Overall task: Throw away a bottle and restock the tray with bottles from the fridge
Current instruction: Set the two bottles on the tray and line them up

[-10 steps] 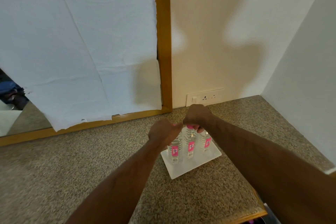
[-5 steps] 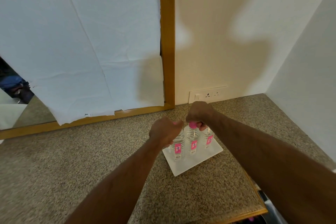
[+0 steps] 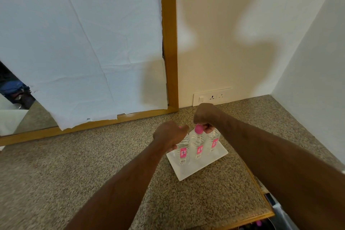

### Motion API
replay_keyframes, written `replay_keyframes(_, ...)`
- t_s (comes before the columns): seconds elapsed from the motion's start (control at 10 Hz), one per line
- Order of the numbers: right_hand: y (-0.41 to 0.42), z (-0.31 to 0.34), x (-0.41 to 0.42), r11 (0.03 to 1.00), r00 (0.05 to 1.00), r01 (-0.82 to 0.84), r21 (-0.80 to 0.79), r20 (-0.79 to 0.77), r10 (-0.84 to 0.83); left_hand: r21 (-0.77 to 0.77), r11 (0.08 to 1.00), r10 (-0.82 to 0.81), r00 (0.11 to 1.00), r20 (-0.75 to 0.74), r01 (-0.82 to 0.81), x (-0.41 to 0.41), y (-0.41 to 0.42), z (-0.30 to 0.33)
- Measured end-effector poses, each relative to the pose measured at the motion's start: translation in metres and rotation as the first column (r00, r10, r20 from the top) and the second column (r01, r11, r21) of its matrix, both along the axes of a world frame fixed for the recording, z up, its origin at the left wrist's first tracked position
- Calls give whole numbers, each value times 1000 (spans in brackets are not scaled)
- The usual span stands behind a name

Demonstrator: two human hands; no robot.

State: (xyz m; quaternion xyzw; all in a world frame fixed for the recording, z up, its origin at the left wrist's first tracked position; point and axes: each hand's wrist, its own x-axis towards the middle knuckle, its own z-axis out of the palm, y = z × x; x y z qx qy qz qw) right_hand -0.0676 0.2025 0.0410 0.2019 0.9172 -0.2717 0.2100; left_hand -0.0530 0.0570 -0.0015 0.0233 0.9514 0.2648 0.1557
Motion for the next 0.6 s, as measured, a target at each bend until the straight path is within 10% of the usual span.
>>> replay_keyframes(0.6,-2,19,2,997,994,-26,77,-103,34,-279,955,-171,957,-235,103,2,1,15)
